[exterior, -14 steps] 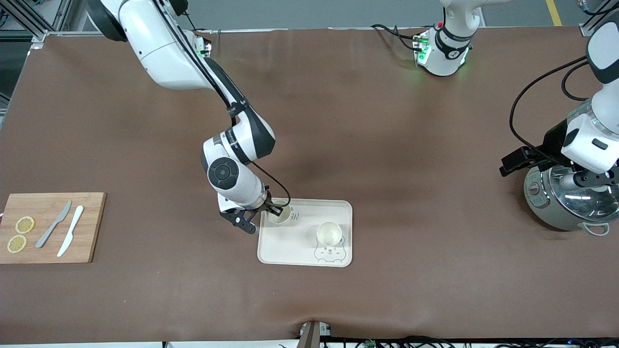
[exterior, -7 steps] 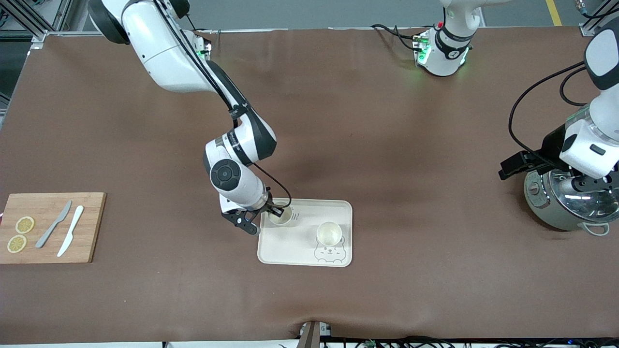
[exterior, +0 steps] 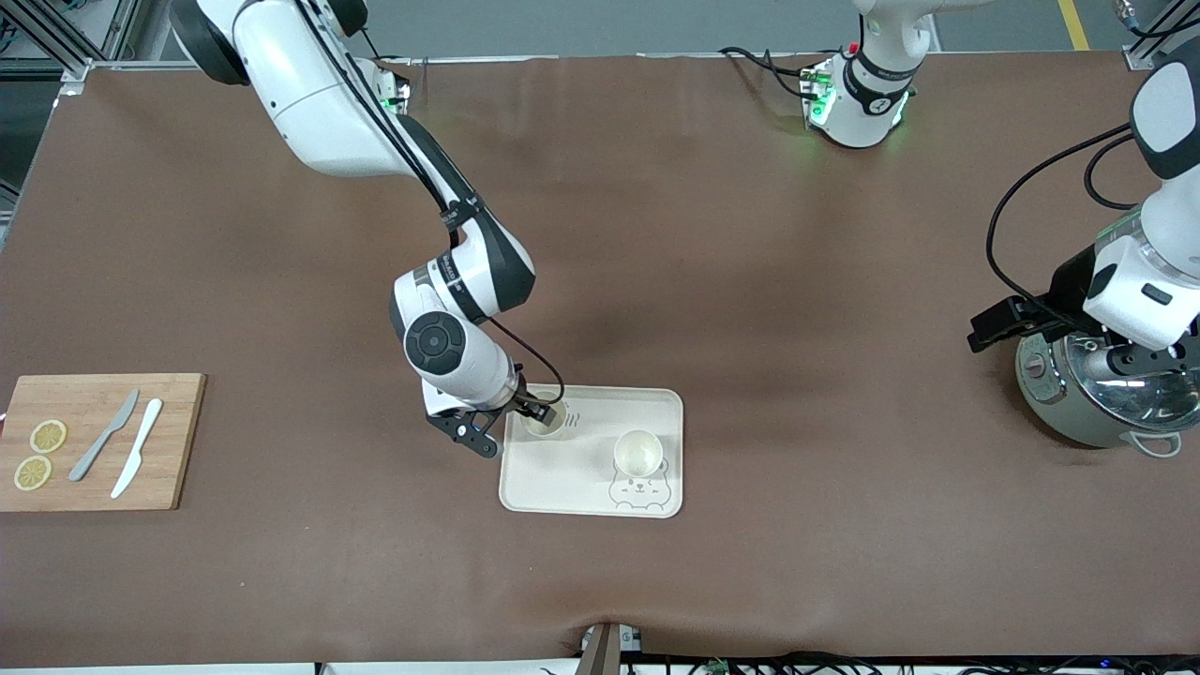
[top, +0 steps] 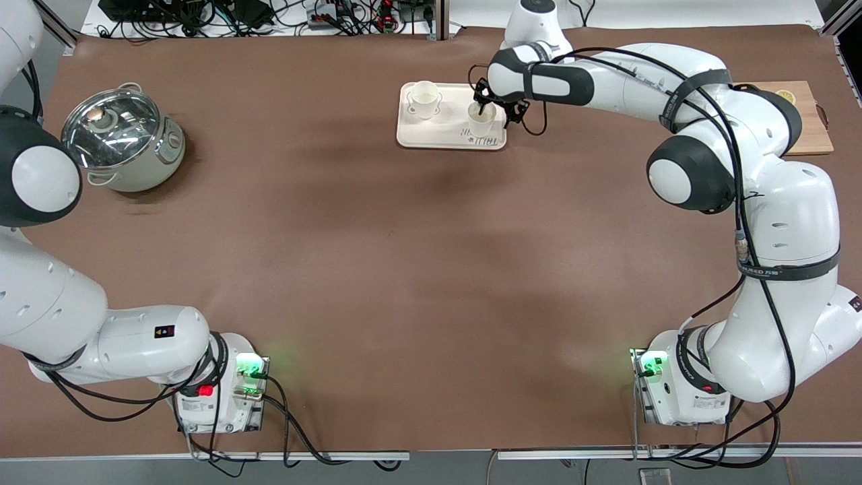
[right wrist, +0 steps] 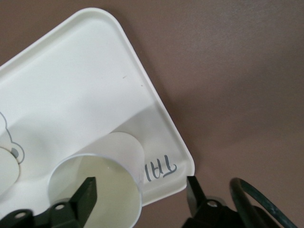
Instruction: Place white IKEA cup upright on tray with both arms
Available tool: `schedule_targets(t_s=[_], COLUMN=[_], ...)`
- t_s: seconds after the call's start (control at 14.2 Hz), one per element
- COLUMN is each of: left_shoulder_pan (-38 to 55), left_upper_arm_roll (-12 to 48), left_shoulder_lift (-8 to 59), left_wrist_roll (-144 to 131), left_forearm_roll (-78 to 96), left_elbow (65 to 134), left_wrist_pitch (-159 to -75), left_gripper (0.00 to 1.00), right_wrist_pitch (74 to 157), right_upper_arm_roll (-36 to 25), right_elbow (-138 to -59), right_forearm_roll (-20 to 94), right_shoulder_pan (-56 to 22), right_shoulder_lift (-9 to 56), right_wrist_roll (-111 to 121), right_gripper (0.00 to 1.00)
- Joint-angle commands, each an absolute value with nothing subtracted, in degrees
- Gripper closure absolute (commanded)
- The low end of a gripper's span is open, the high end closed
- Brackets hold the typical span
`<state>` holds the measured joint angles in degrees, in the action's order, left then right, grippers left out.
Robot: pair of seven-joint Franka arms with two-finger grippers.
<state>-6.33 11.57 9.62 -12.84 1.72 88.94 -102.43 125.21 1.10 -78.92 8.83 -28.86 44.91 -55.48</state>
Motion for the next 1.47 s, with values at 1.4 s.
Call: schedule_targets(t_s=[1.4], left_shoulder_pan=[-6.06], left_upper_arm_roll=[12.39], left_shoulder_lift=[9.84], left_wrist_roll=[-6.33], left_forearm_roll=[-0.79], left_elbow=[86.31], left_wrist_pitch=[-102.57], left_gripper=[0.00], right_wrist_pitch=[97.65], right_upper_arm_roll=[0.88], right_elbow=[-74.26], right_forearm_roll=[7.38], right_shoulder_pan=[-17.49], right_shoulder_lift=[27.96], right_wrist_roll=[-32.88], right_gripper=[0.00])
